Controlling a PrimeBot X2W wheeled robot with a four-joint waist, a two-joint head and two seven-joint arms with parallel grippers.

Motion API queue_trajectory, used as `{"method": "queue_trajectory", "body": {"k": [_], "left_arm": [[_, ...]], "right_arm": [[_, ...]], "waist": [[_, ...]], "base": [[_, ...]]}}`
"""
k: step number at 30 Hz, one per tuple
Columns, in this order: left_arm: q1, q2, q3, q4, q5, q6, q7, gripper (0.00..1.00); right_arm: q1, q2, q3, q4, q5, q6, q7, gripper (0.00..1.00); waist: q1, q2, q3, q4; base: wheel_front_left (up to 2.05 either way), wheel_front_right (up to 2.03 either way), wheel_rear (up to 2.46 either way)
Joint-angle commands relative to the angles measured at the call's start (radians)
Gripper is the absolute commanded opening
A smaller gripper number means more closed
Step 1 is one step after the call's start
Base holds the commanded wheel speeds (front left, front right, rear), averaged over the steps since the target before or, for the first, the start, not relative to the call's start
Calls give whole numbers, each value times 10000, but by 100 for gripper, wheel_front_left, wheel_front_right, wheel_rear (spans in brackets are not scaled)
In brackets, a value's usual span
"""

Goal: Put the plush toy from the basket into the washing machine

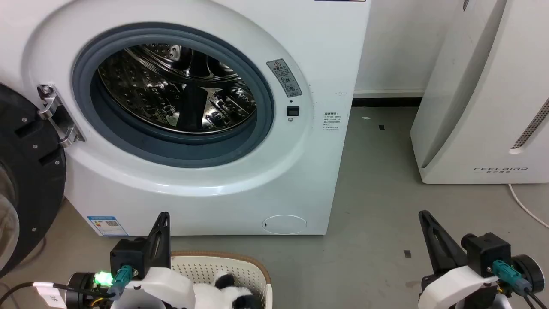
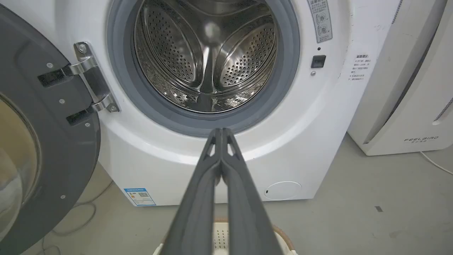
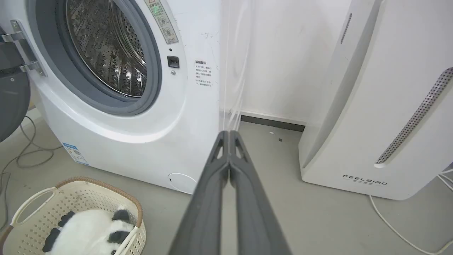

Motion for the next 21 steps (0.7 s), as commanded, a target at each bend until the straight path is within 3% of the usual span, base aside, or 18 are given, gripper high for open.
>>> {"method": "queue_trajectory", "body": {"k": [1,21], "left_arm": [[-146,1,7,-47,-43,-43,3,0],[-146,1,7,-47,-43,-43,3,0]], "right_arm": [[-120,-6,-3,-35,-78,6,14,0],[-120,-6,-3,-35,-78,6,14,0]], "waist": [[0,0,0,0],[0,0,0,0]], "base": [[0,0,0],[0,0,0]]}}
